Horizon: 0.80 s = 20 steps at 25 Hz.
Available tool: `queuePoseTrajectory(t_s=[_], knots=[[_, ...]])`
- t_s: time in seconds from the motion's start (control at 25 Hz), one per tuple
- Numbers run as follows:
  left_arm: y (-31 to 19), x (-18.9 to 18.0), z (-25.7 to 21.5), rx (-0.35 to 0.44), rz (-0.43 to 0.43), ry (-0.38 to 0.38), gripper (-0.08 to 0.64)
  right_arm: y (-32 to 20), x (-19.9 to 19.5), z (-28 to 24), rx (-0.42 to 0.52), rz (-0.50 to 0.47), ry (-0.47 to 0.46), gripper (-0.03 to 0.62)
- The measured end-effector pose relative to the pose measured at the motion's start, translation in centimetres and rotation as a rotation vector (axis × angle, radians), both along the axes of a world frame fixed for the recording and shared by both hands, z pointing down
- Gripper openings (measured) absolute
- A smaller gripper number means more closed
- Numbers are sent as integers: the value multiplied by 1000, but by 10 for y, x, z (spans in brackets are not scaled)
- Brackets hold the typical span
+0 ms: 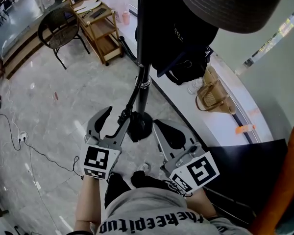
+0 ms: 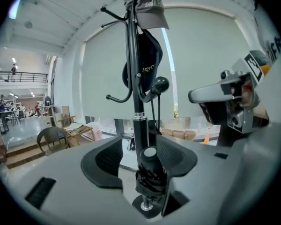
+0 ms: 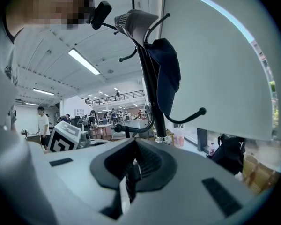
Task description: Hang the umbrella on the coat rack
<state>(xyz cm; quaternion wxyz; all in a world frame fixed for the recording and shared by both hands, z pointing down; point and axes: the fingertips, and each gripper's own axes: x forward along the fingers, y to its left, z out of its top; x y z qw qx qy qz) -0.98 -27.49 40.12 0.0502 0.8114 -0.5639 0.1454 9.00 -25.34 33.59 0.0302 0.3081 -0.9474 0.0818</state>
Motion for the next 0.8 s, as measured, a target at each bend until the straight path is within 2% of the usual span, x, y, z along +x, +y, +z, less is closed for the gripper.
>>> queuePoseTrajectory(t_s=[0.16,0.28,0.48,0.8], knots=[[8,-9,0,-3,-37,15,163,4,-7,-2,5,-15,-3,12],[12,-14,-3,2,-53,-7,59,7,-11,-3,10,-22,-2,12],[22,-18,-11,14,-63,14,23,18,-20,-7,22,-37,3,12],[41,-13,-24,31,-11,60,15,31,-29,-9,33,-44,5,12]])
